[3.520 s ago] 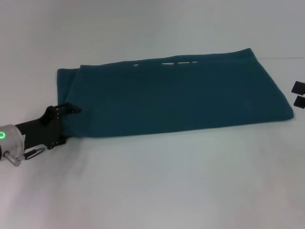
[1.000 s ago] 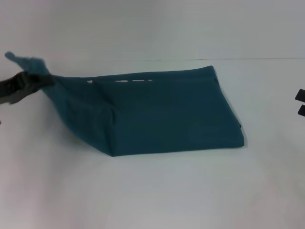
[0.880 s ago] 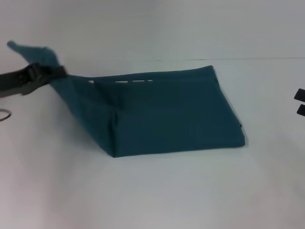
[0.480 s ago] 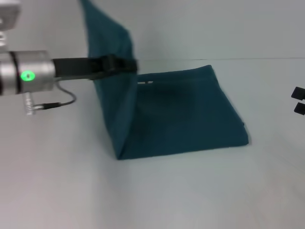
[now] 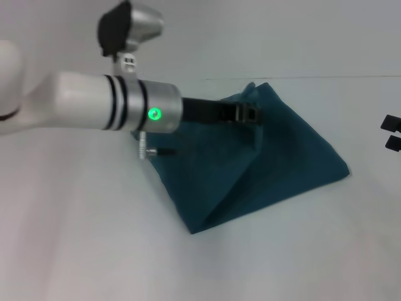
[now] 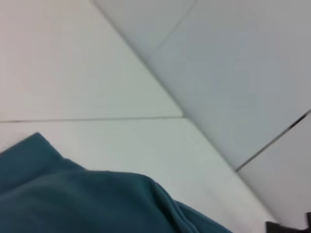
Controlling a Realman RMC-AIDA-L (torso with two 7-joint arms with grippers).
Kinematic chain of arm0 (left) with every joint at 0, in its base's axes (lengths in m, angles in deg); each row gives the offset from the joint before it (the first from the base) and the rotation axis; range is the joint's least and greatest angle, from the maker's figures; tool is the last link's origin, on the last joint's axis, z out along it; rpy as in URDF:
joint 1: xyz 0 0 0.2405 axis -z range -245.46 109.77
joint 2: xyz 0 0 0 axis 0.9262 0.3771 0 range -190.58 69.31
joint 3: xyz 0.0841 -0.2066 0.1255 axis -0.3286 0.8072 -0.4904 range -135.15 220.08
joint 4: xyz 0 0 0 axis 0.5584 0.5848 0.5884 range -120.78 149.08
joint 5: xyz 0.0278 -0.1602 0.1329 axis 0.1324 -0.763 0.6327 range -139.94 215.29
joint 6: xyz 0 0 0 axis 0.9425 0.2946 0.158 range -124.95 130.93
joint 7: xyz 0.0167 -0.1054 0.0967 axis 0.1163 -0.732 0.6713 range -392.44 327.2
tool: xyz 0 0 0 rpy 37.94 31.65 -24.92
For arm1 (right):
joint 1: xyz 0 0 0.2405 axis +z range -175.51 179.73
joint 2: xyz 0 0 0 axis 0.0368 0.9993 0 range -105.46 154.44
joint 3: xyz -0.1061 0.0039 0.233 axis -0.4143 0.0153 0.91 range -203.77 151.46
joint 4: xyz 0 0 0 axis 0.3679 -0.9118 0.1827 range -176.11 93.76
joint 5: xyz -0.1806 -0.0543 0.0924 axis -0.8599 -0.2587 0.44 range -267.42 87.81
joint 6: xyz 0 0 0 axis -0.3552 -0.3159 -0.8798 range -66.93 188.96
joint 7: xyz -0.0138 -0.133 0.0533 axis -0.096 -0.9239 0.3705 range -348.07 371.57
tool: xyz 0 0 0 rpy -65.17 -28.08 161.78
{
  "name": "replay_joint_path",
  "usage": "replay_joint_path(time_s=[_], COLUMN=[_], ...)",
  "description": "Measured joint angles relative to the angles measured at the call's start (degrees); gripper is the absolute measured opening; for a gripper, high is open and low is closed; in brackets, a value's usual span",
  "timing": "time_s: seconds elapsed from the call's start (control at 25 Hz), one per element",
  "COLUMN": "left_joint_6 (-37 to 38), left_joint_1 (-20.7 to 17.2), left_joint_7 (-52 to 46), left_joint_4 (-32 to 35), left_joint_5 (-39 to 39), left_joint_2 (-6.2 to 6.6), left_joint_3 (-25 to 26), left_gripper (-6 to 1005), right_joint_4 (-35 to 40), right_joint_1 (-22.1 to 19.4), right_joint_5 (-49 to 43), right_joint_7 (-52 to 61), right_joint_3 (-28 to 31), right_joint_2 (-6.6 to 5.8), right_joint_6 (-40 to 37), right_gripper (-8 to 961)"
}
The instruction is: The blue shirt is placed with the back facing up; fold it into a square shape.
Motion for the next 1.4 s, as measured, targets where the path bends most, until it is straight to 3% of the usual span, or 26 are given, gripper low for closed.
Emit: replay_joint_path(time_s=[0.16,0.52,0.64,0.8,0.92,1.04,1.12,1.16,1.32,1.4], left_joint_6=[-3.3,-3.4,-4.0,0.8,9.2,13.3,14.1,14.1,15.4,17.3], left_joint_1=[0.8,0.7,-0.1,-4.2,-8.2,-11.6,-14.1,-14.1,-17.3,-18.7], left_joint_7=[0.3,5.2,5.4,8.9,14.8,13.5,7.1,7.1,-3.2,-6.4], left_joint_4=[-1.1,-1.3,-0.5,2.9,4.8,2.5,-1.6,-1.6,-5.8,-6.0], left_joint_5=[-3.2,-7.4,-8.4,-14.6,-21.2,-24.4,-24.5,-24.5,-22.7,-20.8], left_joint_2=[-0.10,-0.12,-0.11,0.26,0.31,0.70,1.99,1.99,4.60,5.28], left_joint_3=[-5.8,-10.6,-9.9,-6.4,-0.4,8.1,13.6,13.6,15.0,15.8], left_gripper=[20,40,160,292,371,449,522,570,755,840], right_joint_4=[-0.3,-0.4,-0.4,-0.5,-0.5,-0.5,-0.5,-0.4,-0.2,0.0], right_joint_1=[0.0,0.3,0.5,0.6,0.7,0.9,1.3,1.8,5.5,8.3], right_joint_5=[0.0,-0.8,-1.4,-1.7,-2.1,-2.3,-3.1,-3.9,-10.4,-14.5], right_joint_7=[-0.1,0.2,0.3,0.3,0.4,0.5,0.8,1.1,5.1,8.1], right_joint_3=[0.0,0.0,0.0,0.0,0.0,0.0,0.0,0.0,-0.5,-0.7], right_joint_2=[-0.04,-0.21,-0.25,-0.37,-0.51,-0.62,-0.79,-0.98,-2.55,-3.40], right_joint_6=[0.0,0.7,1.1,1.5,1.5,1.6,1.6,1.5,1.0,1.0], right_gripper=[791,791,791,791,791,791,791,791,791,791])
